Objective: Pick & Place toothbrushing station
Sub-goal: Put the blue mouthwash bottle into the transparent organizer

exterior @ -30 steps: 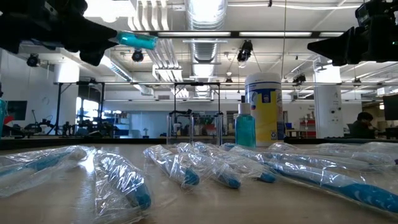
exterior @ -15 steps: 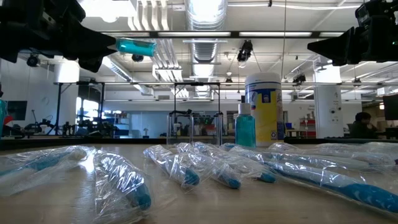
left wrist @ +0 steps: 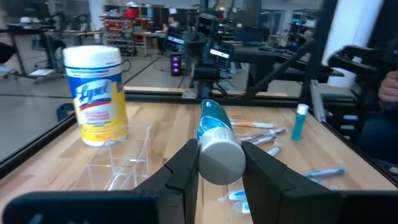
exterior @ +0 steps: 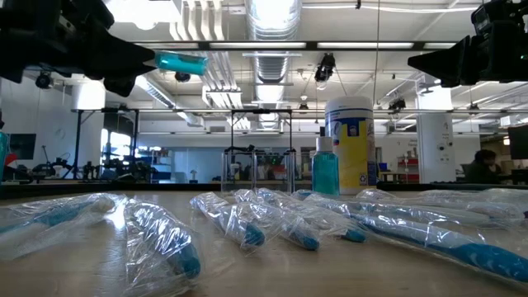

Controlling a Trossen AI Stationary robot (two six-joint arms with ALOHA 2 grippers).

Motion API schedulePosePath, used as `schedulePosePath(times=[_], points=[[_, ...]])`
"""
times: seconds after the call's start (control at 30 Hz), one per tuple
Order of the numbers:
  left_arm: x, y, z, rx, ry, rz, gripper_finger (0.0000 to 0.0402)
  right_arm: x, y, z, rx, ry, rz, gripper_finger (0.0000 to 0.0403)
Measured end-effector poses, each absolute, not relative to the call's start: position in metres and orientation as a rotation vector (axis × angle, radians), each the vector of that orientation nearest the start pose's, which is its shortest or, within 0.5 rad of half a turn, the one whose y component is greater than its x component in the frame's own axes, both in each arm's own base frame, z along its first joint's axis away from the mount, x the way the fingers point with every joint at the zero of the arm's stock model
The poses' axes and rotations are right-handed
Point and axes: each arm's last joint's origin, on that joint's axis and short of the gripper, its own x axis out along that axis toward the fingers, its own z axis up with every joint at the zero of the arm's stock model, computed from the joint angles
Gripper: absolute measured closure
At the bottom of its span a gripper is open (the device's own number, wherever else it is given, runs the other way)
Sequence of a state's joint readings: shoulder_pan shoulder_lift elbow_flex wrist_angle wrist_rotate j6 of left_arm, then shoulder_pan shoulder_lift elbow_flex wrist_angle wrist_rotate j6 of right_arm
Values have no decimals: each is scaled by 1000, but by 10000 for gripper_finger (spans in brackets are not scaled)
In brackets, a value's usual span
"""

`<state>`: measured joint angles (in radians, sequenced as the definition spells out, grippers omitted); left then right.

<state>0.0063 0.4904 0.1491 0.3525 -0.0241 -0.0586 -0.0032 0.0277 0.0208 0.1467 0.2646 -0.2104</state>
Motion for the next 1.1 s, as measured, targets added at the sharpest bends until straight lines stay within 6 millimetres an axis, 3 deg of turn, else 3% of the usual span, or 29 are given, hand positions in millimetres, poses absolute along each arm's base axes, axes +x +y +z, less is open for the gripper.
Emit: schedulePosePath(times=[0.17, 0.47, 0.7, 1.1], points=[[137, 4, 220, -125, -43, 111, 303, 96, -8, 183, -190, -111, -281, 394], [154, 9, 287, -120, 82, 183, 303, 96, -8, 182, -190, -111, -281, 394], [186, 19, 336, -117, 271, 255, 303, 96, -8, 182, -190, -111, -281, 394], [248, 50, 380, -61, 593, 313, 303, 96, -8, 182, -193, -110, -281, 394]])
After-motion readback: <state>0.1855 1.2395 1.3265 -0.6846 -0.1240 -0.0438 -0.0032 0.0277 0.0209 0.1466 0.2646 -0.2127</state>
